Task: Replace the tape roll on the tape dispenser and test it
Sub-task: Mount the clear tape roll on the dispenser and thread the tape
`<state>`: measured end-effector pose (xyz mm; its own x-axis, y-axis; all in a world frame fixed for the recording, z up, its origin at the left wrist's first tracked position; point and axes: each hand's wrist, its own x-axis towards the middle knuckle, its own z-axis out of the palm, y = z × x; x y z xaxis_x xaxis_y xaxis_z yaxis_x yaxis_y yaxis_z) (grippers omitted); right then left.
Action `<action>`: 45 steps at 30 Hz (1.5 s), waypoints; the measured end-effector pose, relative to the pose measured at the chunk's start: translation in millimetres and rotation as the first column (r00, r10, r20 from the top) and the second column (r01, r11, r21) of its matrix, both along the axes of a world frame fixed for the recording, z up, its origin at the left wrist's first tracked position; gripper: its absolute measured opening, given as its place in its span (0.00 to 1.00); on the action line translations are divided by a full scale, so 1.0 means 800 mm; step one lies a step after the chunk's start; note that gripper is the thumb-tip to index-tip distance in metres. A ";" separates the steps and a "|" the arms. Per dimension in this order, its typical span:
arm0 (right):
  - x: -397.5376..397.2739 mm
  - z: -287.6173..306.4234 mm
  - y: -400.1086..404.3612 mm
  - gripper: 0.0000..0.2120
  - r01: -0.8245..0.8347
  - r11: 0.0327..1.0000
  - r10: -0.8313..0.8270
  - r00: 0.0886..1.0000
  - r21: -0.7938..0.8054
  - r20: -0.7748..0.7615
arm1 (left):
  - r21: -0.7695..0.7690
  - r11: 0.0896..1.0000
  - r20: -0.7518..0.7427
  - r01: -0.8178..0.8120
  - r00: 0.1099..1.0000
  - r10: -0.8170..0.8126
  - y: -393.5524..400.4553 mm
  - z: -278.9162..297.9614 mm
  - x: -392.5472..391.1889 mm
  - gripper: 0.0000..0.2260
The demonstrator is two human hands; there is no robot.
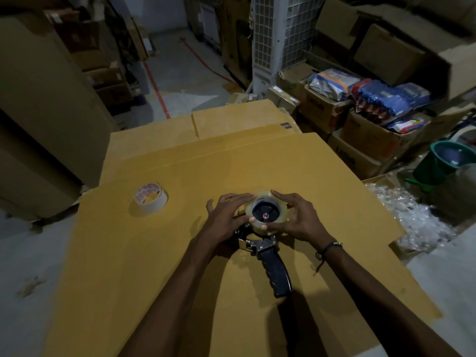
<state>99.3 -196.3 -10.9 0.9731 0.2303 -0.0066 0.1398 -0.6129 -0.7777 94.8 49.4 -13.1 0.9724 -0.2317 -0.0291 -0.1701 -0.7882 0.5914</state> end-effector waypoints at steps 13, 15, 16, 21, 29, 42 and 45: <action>0.030 0.026 -0.021 0.47 -0.183 0.975 0.173 0.981 -0.127 -0.083 | 0.026 0.998 -0.135 -0.052 0.989 0.055 -0.015 0.021 -0.011 0.35; 0.030 0.024 -0.027 0.46 -0.189 0.976 0.178 0.978 -0.106 -0.106 | 0.022 0.997 -0.104 -0.072 0.992 0.074 -0.021 0.021 -0.013 0.35; 0.029 0.023 -0.029 0.46 -0.188 0.977 0.177 0.979 -0.098 -0.105 | 0.023 0.997 -0.095 -0.077 0.992 0.079 -0.024 0.019 -0.013 0.35; 0.028 0.016 -0.029 0.45 -0.161 0.985 0.158 0.985 -0.058 -0.064 | 0.057 0.993 -0.066 -0.101 0.992 0.105 -0.029 0.015 -0.013 0.34; 0.034 0.004 -0.034 0.46 -0.178 0.982 0.174 0.982 -0.054 -0.068 | 0.086 0.987 -0.062 -0.138 0.988 0.144 -0.034 0.012 -0.009 0.34; 0.043 -0.011 -0.037 0.45 -0.204 0.978 0.198 0.975 -0.053 -0.098 | 0.094 0.981 -0.085 -0.170 0.980 0.178 -0.039 0.010 -0.010 0.35; 0.041 -0.013 -0.038 0.45 -0.195 0.980 0.189 0.977 -0.052 -0.104 | 0.091 0.980 -0.100 -0.175 0.978 0.184 -0.042 0.011 -0.009 0.36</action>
<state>132.4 -226.7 -21.6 0.9049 0.4086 -0.1193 0.1844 -0.6289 -0.7553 87.5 16.0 -4.2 0.9881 -0.0459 -0.1466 0.0395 -0.8462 0.5314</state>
